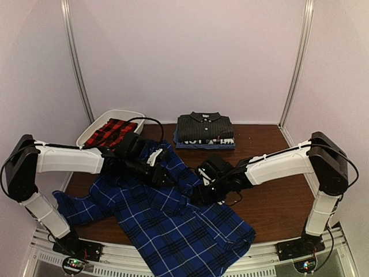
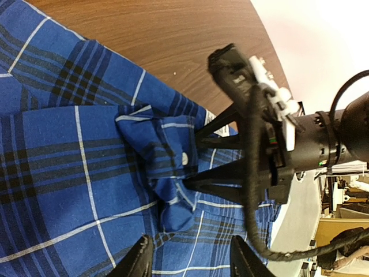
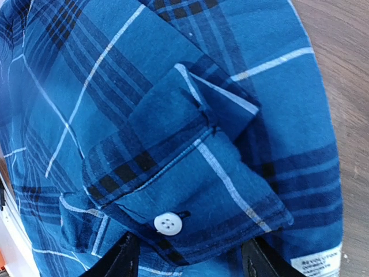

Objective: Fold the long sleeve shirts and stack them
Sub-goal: Smooth out the 1/3-folded shirt at the center of the board.

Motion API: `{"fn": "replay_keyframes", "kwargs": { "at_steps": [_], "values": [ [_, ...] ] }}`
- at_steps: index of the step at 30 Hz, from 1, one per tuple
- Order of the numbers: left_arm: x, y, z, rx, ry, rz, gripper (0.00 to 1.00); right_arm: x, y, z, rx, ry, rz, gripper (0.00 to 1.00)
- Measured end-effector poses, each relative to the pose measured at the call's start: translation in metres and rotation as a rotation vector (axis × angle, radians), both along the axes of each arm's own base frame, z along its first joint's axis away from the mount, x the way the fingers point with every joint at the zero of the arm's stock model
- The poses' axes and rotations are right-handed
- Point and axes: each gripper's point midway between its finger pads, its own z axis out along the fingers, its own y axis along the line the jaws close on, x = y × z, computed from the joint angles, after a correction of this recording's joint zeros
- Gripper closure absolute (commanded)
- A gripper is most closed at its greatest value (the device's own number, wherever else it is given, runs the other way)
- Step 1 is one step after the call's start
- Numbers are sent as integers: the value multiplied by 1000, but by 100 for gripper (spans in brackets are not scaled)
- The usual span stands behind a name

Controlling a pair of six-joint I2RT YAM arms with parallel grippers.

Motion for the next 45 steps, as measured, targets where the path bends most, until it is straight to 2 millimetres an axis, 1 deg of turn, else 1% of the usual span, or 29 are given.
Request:
{"fn": "replay_keyframes", "kwargs": {
  "at_steps": [3, 6, 9, 12, 16, 18, 21, 24, 26, 31, 33, 36, 41, 45],
  "values": [
    [-2, 2, 3, -4, -10, -2, 55, 2, 6, -1, -3, 4, -16, 41],
    [-4, 6, 3, -4, -12, 1, 55, 3, 5, 0, -8, 8, -44, 50],
    [-4, 15, 1, -1, -10, 16, 55, 5, 4, 0, -13, 9, -72, 59],
    [-2, 23, -1, 0, -8, 37, 56, 7, 2, 0, -20, 10, -90, 72],
    [-1, 29, -2, -1, -9, 50, 56, 11, 3, 3, -32, 8, -108, 92],
    [0, 30, -1, -4, -13, 53, 56, 11, 3, 4, -47, 2, -110, 99],
    [-1, 32, -1, -5, -15, 54, 56, 11, -3, 5, -83, 2, -125, 100],
    [2, 34, 1, -7, -21, 65, 56, 6, -16, 7, -130, 12, -137, 100],
    [5, 37, 0, -4, -25, 76, 56, 0, -26, 13, -151, 15, -143, 100],
    [11, 36, 3, 2, -38, 74, 56, -22, -45, 33, -181, 34, -155, 100],
    [15, 32, 3, 3, -46, 65, 57, -35, -51, 35, -203, 51, -150, 100],
    [20, 27, 1, 7, -48, 48, 57, -56, -66, 31, -249, 87, -152, 100],
    [24, 21, -7, 21, -35, 26, 57, -90, -95, 14, -332, 157, -163, 100],
    [29, 16, -13, 33, -32, 10, 58, -111, -104, 8, -364, 197, -172, 100]
  ]
}}
